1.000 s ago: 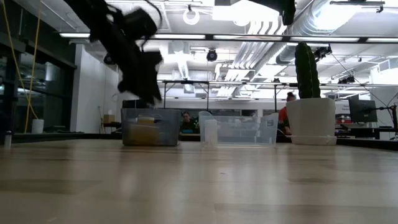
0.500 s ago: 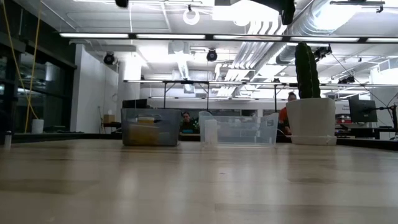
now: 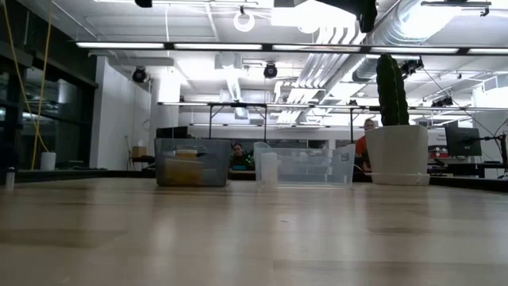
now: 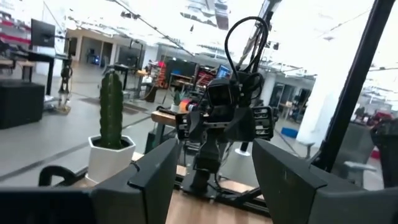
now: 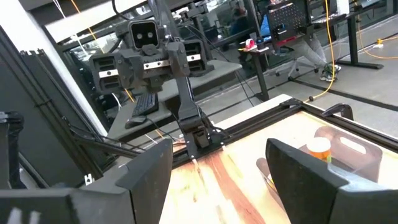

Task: Pick and place medicine bottles into bin by pill shape (circle, oval)
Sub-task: Put the top green tablet bottle into the transparent bin

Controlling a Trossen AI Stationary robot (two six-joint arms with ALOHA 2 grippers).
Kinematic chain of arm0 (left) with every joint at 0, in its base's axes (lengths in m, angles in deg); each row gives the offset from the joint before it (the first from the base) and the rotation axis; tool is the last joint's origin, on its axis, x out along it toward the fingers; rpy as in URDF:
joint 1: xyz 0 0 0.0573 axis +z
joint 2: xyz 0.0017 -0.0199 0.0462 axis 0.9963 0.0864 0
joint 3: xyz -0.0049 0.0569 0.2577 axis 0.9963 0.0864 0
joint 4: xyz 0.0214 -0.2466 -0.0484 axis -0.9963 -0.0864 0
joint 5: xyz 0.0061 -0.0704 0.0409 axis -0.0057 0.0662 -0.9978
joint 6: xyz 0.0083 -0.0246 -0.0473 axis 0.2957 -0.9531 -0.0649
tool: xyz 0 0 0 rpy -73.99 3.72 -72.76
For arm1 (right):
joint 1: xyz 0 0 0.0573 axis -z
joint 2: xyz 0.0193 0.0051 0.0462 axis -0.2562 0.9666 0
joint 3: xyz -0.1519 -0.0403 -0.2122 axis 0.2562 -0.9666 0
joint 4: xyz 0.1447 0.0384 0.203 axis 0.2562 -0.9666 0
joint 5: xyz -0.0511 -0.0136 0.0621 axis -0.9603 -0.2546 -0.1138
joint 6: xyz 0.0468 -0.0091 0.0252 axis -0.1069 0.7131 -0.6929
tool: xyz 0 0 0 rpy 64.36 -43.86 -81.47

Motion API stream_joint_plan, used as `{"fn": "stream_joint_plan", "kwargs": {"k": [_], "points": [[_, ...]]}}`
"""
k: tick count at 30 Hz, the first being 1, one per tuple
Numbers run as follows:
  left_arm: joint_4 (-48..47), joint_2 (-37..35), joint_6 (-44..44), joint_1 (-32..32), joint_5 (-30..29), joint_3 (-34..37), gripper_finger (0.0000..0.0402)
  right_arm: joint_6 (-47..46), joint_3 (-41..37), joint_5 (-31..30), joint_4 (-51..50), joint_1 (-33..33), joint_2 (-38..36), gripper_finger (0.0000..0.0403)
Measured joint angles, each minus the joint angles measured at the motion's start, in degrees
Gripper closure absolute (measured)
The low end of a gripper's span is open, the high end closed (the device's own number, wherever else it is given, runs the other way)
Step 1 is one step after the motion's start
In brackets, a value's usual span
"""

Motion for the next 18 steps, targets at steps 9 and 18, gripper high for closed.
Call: {"fn": "stream_joint_plan", "kwargs": {"k": [9, 18], "points": [[-0.2, -0.3, 0.0, 1.1, 1.2, 0.0, 0.0206, -5.4, 0.7, 0.8, -1.6, 0.0, 0.0, 0.0151], [-1.8, -0.3, -1.2, 1.3, 1.3, 0.0, 0.0206, -21.8, 21.8, 3.9, -48.7, -7.8, 8.2, 0.0151]]}}
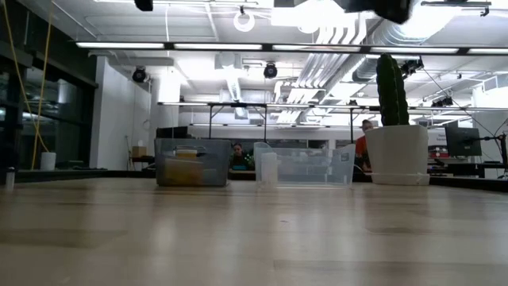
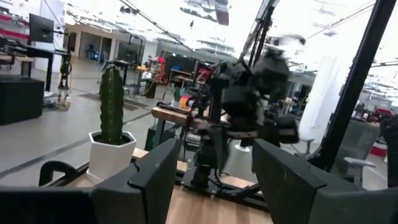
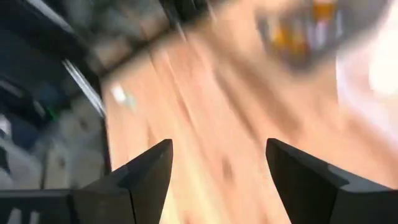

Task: Pick and place medicine bottles into bin by pill shape (circle, oval)
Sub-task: Put the top green tablet bottle into the transparent bin

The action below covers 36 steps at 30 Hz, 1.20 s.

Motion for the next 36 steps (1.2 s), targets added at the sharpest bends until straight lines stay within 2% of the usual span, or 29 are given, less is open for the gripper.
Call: {"fn": "stream_joint_plan", "kwargs": {"k": [4, 7, 11, 17, 27, 36], "points": [[-1.3, 0.0, -0.6, 0.0, 0.0, 0.0, 0.0206, -14.2, 6.6, 3.9, -19.5, -6.2, 7.1, 0.0151], [-1.5, 0.0, -0.6, 0.0, 0.0, 0.0, 0.0206, -26.0, 8.0, 8.1, -26.6, -11.0, 11.6, 0.0151], [-1.4, 0.0, -0.7, 0.0, 0.0, 0.0, 0.0206, -40.4, 7.6, 13.8, -29.9, -16.7, 16.8, 0.0151], [-1.4, 0.0, -2.0, 0.0, 0.0, 0.0, 0.0206, -54.6, 7.5, 16.6, -29.8, -21.8, 23.7, 0.0151], [-1.4, 0.0, -2.0, 0.0, 0.0, 0.0, 0.0206, -59.4, 7.5, 24.2, -30.1, -22.6, 31.4, 0.0151], [-1.3, 0.0, -2.0, 0.0, 0.0, 0.0, 0.0206, -59.2, 7.4, 26.1, -30.7, -22.5, 32.3, 0.0151]]}}
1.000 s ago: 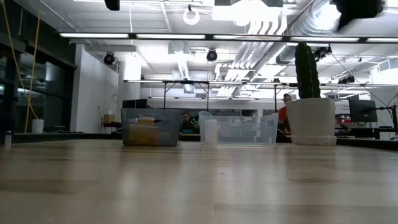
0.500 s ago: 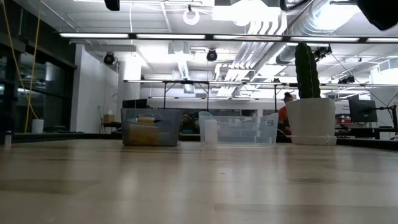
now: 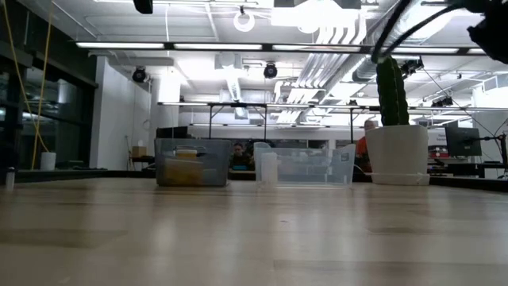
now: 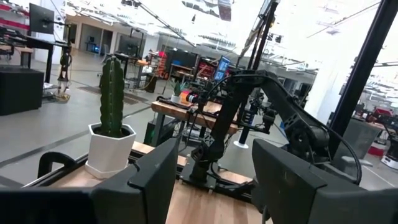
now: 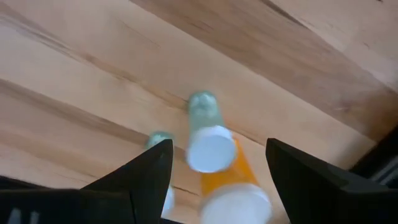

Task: Pick and place medicine bottles into bin by pill shape (circle, oval)
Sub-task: Put the top green tablet bottle into the transparent bin

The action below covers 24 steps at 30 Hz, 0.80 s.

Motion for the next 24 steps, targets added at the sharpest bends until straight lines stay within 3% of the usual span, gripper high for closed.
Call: {"fn": "stream_joint_plan", "kwargs": {"k": [14, 24], "points": [[0.0, 0.0, 0.0, 0.0, 0.0, 0.0, 0.0206, 0.3, -3.7, 1.1, 5.1, 1.1, 0.1, 0.0158], [0.0, 0.0, 0.0, 0.0, -0.2, 0.0, 0.0206, 3.5, -3.7, 2.8, 5.8, 1.5, 0.1, 0.0277]]}}
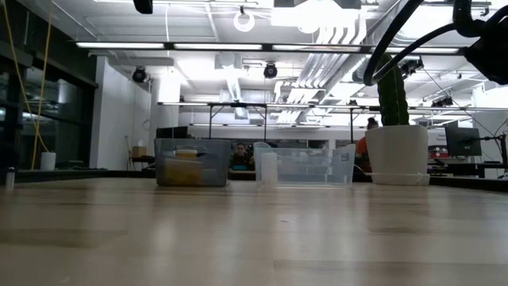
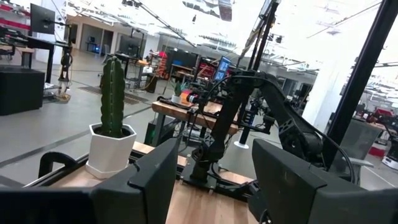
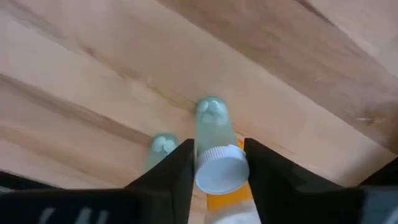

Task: Pick and place medicine bottles into bin by pill shape (circle, oval)
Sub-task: Put the top green tablet bottle into the transparent bin

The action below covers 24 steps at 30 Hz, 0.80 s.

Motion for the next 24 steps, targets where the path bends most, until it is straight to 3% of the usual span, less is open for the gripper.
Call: {"fn": "stream_joint_plan", "kwargs": {"k": [4, 9, 12, 17, 21, 24], "points": [[0.0, 0.0, 0.0, 0.0, -0.1, 0.0, 0.0206, 1.1, 0.0, 0.6, 0.0, 0.0, 0.0, 0.0303], [0.0, 0.0, 0.0, 0.0, -0.1, 0.0, 0.0206, 4.3, 0.0, -0.4, 0.0, 0.3, -1.1, 0.0306], [0.0, 0.0, 0.0, 0.0, -0.1, 0.0, 0.0206, 7.4, 0.0, -7.1, 0.0, 1.0, -4.3, 0.0306], [0.6, 0.0, -1.1, 0.0, -0.1, 0.0, 0.0206, 14.5, 0.0, -25.1, 1.4, 4.2, -12.2, 0.0307], [0.5, 0.0, -1.7, 0.0, -0.1, 0.0, 0.0206, 29.4, 0.0, -33.0, 7.2, 9.4, -17.4, 0.0308], [-0.3, 0.0, -2.8, 0.0, -0.1, 0.0, 0.0206, 44.8, 0.0, -34.2, 15.0, 14.5, -19.6, 0.0308]]}}
